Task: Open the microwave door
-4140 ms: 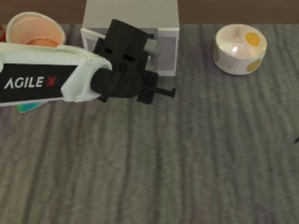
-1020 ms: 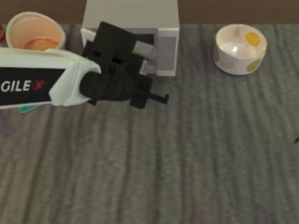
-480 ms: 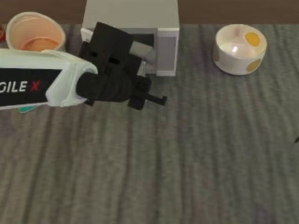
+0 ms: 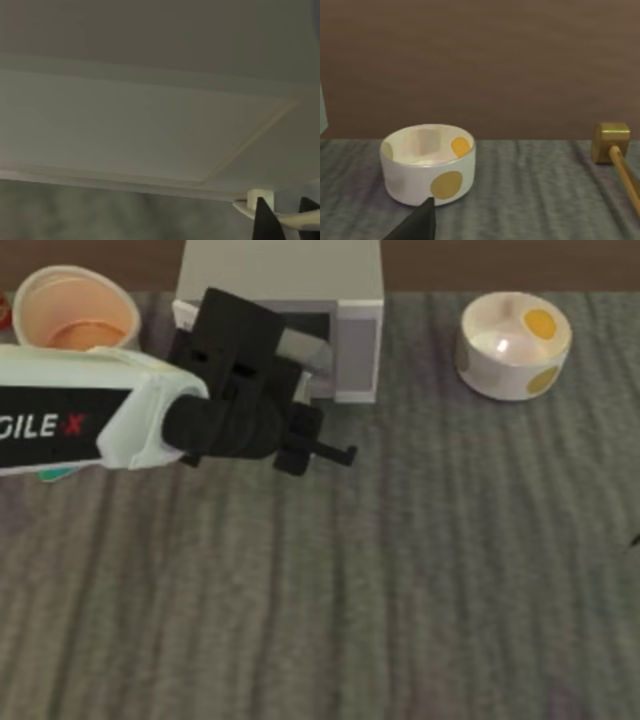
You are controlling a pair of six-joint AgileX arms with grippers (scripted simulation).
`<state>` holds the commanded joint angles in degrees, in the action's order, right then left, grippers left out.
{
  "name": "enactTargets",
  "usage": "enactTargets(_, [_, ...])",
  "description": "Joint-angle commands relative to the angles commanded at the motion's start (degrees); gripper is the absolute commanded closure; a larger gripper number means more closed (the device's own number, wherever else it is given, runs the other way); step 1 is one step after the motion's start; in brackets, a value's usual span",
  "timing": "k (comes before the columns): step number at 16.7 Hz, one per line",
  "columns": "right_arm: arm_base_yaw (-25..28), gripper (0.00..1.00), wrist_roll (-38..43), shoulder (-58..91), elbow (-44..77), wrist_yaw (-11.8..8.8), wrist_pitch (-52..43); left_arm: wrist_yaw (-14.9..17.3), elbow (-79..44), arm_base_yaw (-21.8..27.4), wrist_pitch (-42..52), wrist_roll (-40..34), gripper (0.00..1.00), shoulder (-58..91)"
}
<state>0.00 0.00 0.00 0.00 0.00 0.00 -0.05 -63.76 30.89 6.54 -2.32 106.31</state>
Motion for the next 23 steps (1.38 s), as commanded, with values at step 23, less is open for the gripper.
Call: enactTargets(23, [0.00, 0.00, 0.00, 0.00, 0.00, 0.00, 0.00, 3.01, 2.04, -1.35, -0.37, 3.49, 1.00, -1.56])
